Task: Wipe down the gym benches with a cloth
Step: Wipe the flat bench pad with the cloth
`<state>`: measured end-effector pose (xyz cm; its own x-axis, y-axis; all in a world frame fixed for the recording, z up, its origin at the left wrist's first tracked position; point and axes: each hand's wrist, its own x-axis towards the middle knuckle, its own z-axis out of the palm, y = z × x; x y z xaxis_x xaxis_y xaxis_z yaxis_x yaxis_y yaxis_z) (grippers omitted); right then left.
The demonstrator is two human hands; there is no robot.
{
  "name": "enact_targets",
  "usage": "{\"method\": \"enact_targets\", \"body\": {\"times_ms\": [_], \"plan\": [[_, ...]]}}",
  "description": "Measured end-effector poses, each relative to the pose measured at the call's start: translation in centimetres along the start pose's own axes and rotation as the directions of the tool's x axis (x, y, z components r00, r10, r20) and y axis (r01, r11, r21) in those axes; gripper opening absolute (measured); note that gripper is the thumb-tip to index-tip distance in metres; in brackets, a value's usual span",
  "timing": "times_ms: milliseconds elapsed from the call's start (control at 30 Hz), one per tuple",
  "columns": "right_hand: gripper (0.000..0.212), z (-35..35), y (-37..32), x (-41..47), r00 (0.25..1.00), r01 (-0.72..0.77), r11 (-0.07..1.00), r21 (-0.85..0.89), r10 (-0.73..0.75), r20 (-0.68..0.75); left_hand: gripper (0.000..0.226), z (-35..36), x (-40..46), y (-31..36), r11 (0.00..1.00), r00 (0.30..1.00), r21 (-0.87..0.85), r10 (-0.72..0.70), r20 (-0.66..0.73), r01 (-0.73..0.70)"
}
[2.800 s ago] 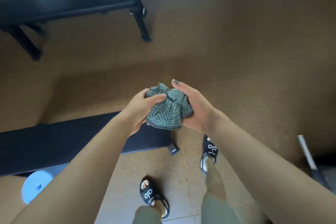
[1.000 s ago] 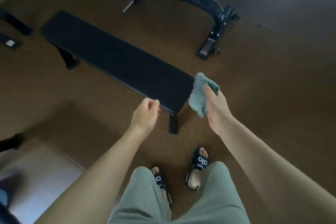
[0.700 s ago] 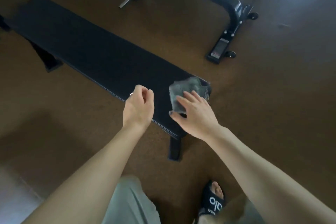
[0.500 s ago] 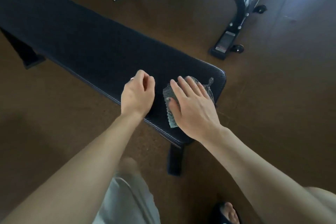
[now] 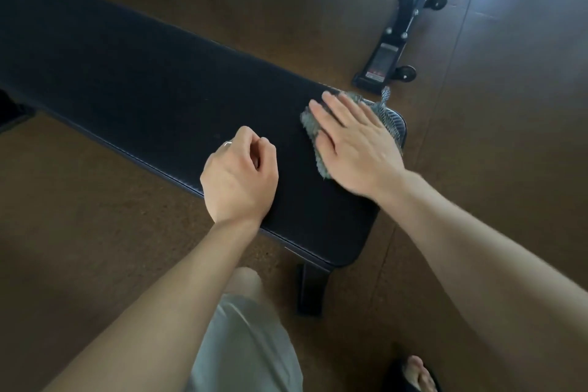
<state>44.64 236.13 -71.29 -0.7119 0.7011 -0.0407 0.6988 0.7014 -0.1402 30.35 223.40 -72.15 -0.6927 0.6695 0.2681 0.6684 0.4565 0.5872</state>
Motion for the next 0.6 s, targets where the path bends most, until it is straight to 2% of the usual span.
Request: {"method": "enact_targets", "body": {"times_ms": [100,167,267,367,500,600], "plan": [[0.059,0.0,-0.2,1.3,0.993,-0.115,0.993,0.002,0.115,0.010,0.026,0.1,0.1,0.0,0.999,1.000,-0.026,-0.030,-0.010,0.030],[0.062,0.1,-2.2,-1.5,0.987,-0.160,0.986,0.048,0.160,0.009,0.026,0.2,0.1,0.0,0.999,0.999,-0.036,-0.040,-0.006,0.039],[0.063,0.6,-6.3,-8.5,0.994,-0.113,0.991,0.072,0.113,0.004,0.027,0.2,-0.1,-0.2,1.000,1.000,-0.022,0.002,-0.019,-0.003],[0.060,1.2,-6.9,-11.4,0.999,-0.053,0.996,0.068,0.052,0.012,0.026,0.2,-0.2,-0.2,0.999,0.999,-0.018,0.030,-0.034,-0.030],[0.058,0.7,-3.7,-8.2,1.000,0.015,1.000,0.024,-0.015,0.011,0.026,0.0,-0.3,-0.5,0.998,0.998,-0.020,0.058,-0.022,-0.058],[0.057,0.3,-1.8,-3.9,0.991,-0.134,0.991,0.009,0.134,-0.030,0.026,0.1,-0.1,-0.4,0.999,1.000,-0.028,0.023,-0.002,-0.023]]}}
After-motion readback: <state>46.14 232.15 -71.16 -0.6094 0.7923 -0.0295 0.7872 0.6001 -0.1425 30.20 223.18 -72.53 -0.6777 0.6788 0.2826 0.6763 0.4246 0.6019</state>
